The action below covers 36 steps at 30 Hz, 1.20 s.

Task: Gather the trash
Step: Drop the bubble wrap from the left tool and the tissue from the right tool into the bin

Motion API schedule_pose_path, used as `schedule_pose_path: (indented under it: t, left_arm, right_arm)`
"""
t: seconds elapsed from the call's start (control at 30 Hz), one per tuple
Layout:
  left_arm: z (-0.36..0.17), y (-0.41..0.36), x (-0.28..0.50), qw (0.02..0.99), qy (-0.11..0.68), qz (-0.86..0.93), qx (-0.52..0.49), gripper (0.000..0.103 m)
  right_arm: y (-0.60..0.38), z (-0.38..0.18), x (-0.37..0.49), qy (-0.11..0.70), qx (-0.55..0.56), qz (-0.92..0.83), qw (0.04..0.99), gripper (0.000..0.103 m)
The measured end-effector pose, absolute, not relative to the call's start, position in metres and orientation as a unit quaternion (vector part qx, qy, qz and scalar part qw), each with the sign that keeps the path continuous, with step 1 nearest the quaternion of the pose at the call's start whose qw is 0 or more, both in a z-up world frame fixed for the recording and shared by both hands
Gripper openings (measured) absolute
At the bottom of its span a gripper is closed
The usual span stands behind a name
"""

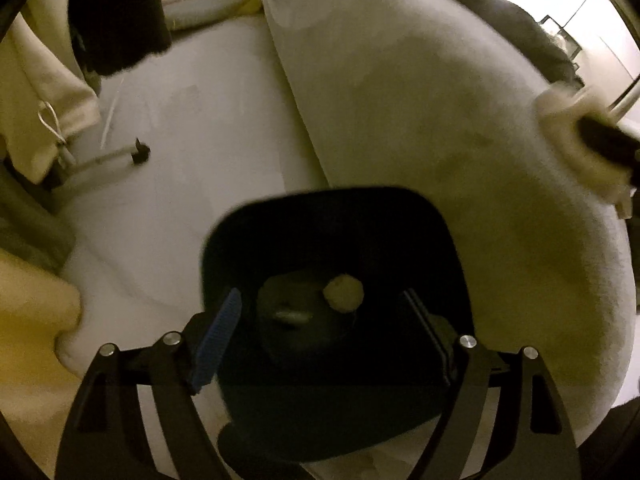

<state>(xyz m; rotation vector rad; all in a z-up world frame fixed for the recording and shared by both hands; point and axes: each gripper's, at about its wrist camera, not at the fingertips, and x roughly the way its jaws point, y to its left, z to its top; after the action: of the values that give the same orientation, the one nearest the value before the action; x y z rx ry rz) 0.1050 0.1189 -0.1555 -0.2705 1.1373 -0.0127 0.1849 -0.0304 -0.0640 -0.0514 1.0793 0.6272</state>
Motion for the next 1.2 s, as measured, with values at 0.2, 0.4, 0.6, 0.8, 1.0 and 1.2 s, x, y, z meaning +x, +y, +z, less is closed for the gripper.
schedule_pose_path:
  t: [0.2, 0.4, 0.6, 0.8, 1.0, 1.2]
  left_arm:
    - [-0.128, 0.134, 0.095, 0.853, 0.509, 0.001, -0.118, 0.08]
    - [-0.095, 0.15, 0.086, 0.871, 0.474, 0.001, -0.131, 0.075]
    - [-0.061, 0.162, 0.076, 0.889, 0.441, 0.001, -0.121, 0.068]
    - [-0.042, 0.167, 0.071, 0.895, 0.428, -0.003, -0.124, 0.061]
    - [-0.025, 0.163, 0.067, 0.902, 0.415, -0.013, -0.118, 0.057]
    - [-0.008, 0.162, 0.067, 0.906, 0.402, -0.019, -0.131, 0.056]
  right_arm:
    - [-0.016, -0.089, 0.182, 0.524, -0.04, 0.292, 0.799, 0.057]
    - [0.004, -0.104, 0.175, 0.533, -0.061, 0.29, 0.792, 0.057]
    - [0.029, -0.127, 0.167, 0.547, -0.09, 0.301, 0.776, 0.057]
    - [0.049, -0.153, 0.159, 0.565, -0.109, 0.309, 0.757, 0.057]
    - [0.064, -0.178, 0.156, 0.587, -0.122, 0.309, 0.739, 0.057]
    - [0.073, -0.204, 0.154, 0.606, -0.138, 0.304, 0.722, 0.057]
